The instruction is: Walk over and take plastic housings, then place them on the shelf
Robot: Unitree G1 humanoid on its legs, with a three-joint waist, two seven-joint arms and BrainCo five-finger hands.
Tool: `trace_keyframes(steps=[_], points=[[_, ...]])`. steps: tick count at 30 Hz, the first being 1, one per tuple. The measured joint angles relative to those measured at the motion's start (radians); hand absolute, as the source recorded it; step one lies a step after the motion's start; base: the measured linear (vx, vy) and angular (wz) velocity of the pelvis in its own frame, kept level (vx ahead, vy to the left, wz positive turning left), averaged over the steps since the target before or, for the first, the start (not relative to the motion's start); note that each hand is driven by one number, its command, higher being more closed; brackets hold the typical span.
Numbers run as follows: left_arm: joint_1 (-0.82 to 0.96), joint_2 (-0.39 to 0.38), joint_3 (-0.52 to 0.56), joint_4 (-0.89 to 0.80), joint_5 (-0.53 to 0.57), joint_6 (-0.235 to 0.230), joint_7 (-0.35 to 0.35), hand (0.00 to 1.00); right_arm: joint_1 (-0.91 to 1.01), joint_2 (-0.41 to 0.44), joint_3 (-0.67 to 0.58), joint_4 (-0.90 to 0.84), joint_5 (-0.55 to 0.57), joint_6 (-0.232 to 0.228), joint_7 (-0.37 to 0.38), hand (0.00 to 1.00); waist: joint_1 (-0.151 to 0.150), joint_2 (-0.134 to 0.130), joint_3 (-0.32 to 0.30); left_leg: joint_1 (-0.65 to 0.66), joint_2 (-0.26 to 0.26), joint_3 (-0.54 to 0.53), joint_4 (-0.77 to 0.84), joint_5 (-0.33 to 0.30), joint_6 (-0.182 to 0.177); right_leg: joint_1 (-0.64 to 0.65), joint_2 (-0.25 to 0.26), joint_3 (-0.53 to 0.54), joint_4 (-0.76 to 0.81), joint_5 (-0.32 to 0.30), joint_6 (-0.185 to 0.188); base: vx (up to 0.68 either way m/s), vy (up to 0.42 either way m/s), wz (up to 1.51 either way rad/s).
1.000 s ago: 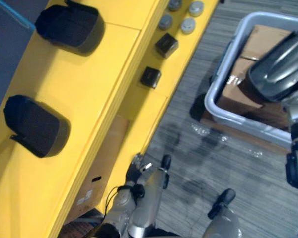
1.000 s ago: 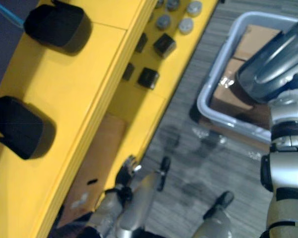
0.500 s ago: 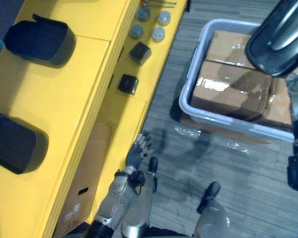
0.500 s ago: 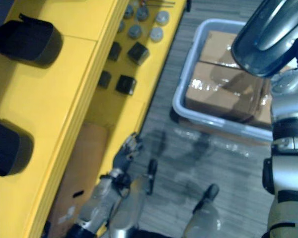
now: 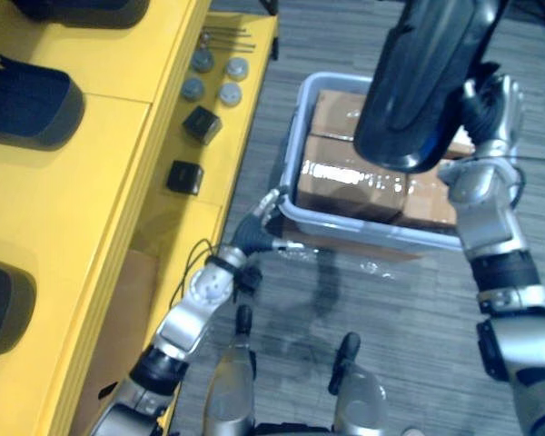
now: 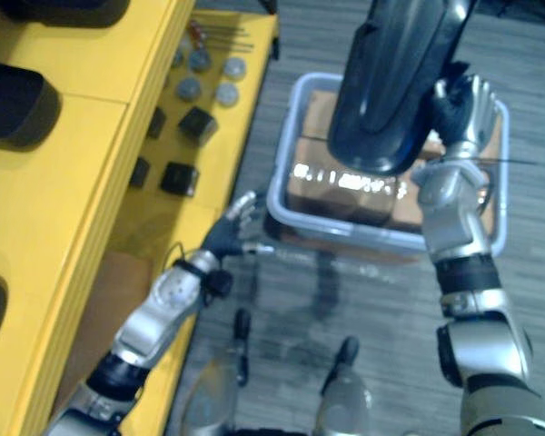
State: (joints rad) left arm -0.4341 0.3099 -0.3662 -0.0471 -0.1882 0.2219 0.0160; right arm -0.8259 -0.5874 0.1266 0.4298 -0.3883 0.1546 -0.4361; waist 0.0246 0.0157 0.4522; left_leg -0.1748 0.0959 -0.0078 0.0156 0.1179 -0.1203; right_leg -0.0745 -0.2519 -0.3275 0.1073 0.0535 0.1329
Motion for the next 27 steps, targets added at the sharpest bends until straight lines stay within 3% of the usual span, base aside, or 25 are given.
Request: trace_keyframes(steps=[5, 12, 20, 27], points=[[-0.064, 0.006, 0.002, 0.104, -0.04, 0.053, 0.0, 0.0, 0.062, 0.023, 0.014, -0.049, -0.033, -0.042, 0.031, 1.0, -0.014, -0.018, -0.012, 0.049, 0.029, 0.017, -0.096, 0.06, -0.013, -0.002, 0.029, 0.01, -0.01, -0.001, 0.004, -0.05, -0.038, -0.11], [-0.152, 0.008, 0.002, 0.238, -0.277, 0.155, -0.04, 0.0, 0.07, 0.052, 0.032, -0.05, -0.076, -0.084, 0.071, 1.0, -0.028, -0.064, -0.041, 0.059, 0.036, 0.044, -0.095, 0.062, -0.016, -0.013, 0.034, 0.037, -0.006, 0.001, 0.005, 0.0, -0.006, -0.1], [-0.179, 0.001, 0.002, 0.336, -0.604, 0.302, -0.063, 0.0, 0.068, 0.053, 0.066, -0.042, -0.096, -0.119, 0.135, 1.0, -0.036, -0.068, -0.043, 0.05, 0.036, 0.062, -0.095, 0.062, -0.016, -0.041, 0.033, 0.057, 0.003, 0.004, 0.007, -0.01, 0.003, -0.06], [-0.18, -0.004, 0.003, 0.353, -0.641, 0.312, -0.058, 0.0, 0.064, 0.05, 0.104, 0.005, -0.101, -0.146, 0.163, 1.0, -0.04, -0.068, -0.043, 0.016, 0.035, 0.069, -0.094, 0.062, -0.016, -0.087, 0.032, 0.069, 0.015, 0.006, 0.007, -0.01, 0.002, -0.04]])
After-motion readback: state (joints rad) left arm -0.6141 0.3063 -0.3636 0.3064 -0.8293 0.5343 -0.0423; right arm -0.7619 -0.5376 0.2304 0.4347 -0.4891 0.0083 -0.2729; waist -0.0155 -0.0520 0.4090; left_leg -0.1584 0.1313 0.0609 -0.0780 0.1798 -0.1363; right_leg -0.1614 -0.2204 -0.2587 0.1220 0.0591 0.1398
